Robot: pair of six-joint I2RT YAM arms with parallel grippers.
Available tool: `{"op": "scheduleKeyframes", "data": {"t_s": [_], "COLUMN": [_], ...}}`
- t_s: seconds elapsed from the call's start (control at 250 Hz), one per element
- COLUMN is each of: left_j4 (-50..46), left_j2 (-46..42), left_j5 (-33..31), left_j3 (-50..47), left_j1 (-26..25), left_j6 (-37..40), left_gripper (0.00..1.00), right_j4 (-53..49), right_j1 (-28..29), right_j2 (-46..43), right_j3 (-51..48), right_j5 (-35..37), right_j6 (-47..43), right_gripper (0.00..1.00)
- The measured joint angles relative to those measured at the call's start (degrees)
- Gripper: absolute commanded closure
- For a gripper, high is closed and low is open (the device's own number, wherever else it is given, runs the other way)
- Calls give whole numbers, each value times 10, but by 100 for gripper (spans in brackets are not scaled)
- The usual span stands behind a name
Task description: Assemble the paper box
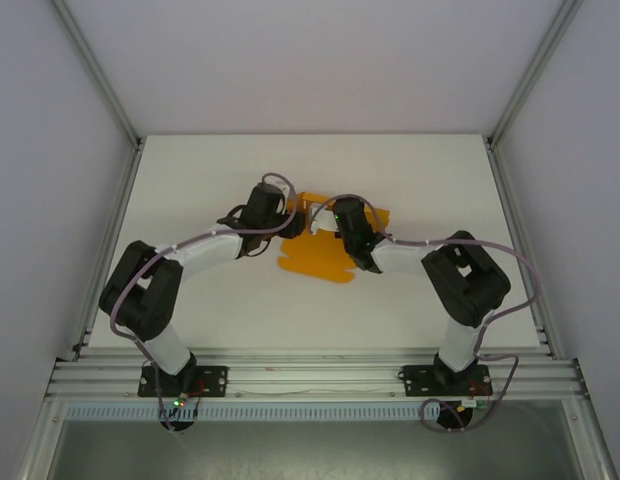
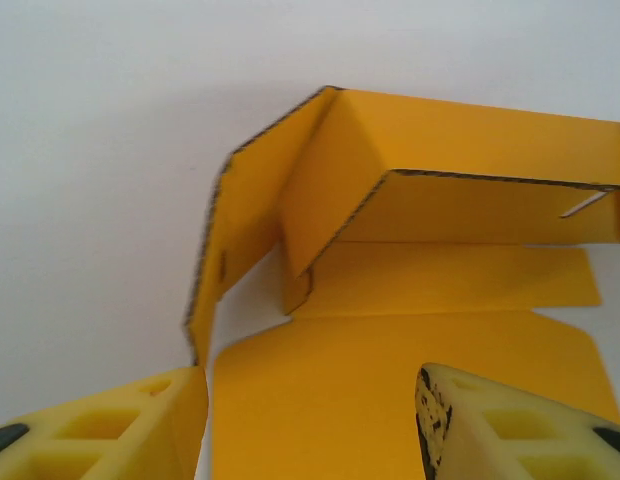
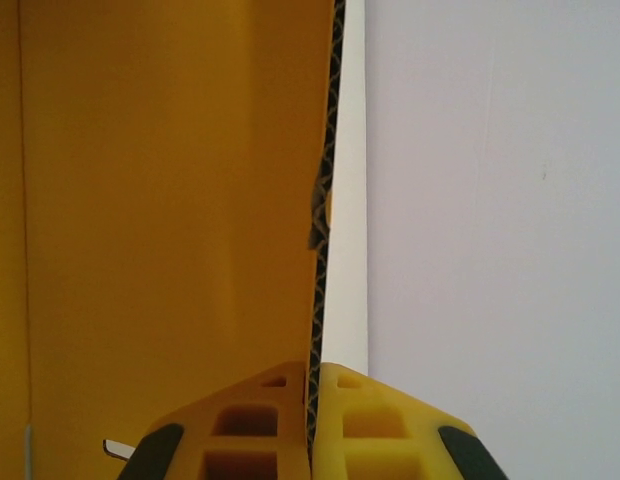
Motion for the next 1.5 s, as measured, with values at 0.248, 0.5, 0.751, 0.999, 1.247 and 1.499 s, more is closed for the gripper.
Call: {"op": "scheduleKeyframes", "data": {"t_s": [0.248,0.5,0.751,0.999,1.247,1.499], "left_j4": [-26,-26,-25,-30,-17,22], "left_j2": [-42,27,93,92,62,46], "left_j5": [-40,15,28,21,33,44], "left_j3": [0,24,74,74,36,-4], "left_j1": [35,59,47,21,-4,-1], "left_j6": [7,27,55,75,51,28], "left_gripper": [41,51,85,100,100,100], "right_j4": [0,-1,-3,-11,-12,84], "right_j1": [0,0,0,2,14,15], "right_j2": [0,0,-1,-1,0,-1], "right_j3": [0,0,0,3,2,-52], "right_j5": [-1,-1,-1,12,13,7], "right_j6": [0,0,0,0,2,-34], "right_gripper": [100,100,100,100,100,100]}}
